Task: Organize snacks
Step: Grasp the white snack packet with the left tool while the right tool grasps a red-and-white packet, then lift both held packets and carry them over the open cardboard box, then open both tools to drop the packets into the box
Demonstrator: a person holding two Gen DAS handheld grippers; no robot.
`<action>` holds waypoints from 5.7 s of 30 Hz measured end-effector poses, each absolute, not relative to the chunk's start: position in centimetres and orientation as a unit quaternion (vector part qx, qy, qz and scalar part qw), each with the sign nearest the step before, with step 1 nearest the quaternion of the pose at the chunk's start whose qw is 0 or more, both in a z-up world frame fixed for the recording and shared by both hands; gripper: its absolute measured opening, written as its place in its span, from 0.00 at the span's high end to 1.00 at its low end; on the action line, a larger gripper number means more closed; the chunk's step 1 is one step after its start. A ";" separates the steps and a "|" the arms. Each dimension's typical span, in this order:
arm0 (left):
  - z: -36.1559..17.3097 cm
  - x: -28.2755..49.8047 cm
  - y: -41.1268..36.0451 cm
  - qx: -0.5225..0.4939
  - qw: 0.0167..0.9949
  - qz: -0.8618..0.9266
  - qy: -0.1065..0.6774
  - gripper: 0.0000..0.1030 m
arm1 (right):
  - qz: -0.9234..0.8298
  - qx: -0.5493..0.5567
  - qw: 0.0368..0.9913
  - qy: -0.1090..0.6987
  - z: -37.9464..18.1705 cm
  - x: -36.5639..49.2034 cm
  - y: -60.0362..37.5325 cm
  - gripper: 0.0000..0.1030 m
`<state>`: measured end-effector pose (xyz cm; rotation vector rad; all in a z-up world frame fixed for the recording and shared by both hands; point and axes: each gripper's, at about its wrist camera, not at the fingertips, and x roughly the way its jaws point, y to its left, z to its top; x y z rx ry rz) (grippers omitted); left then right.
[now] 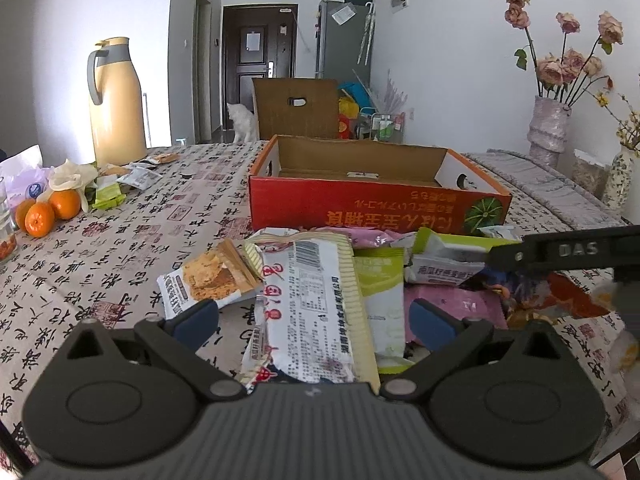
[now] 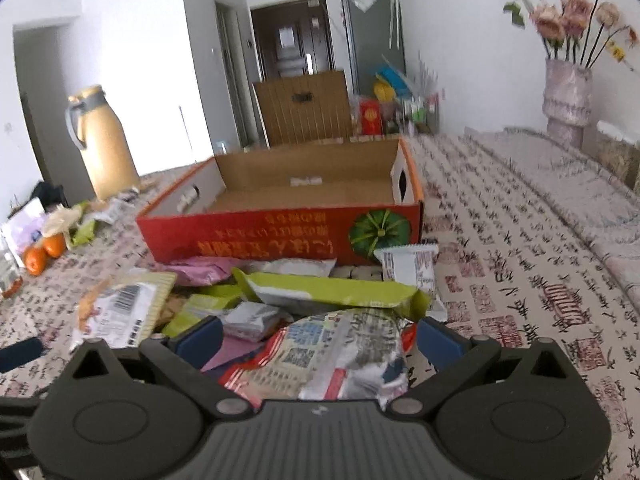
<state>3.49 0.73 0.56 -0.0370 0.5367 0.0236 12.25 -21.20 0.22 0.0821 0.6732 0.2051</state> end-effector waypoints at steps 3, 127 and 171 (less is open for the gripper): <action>0.5 3.8 0.9 -0.020 0.963 0.013 0.267 0.00 | 0.099 0.043 0.931 0.349 -0.5 13.0 -21.1 0.04; 9.0 23.4 -1.4 -0.037 0.972 0.005 0.231 0.67 | 0.110 0.003 0.983 0.149 5.9 22.6 -20.7 0.54; 8.0 25.2 -0.8 -0.042 0.971 0.050 0.229 0.00 | 0.083 0.014 0.975 0.205 4.9 27.7 -22.5 0.00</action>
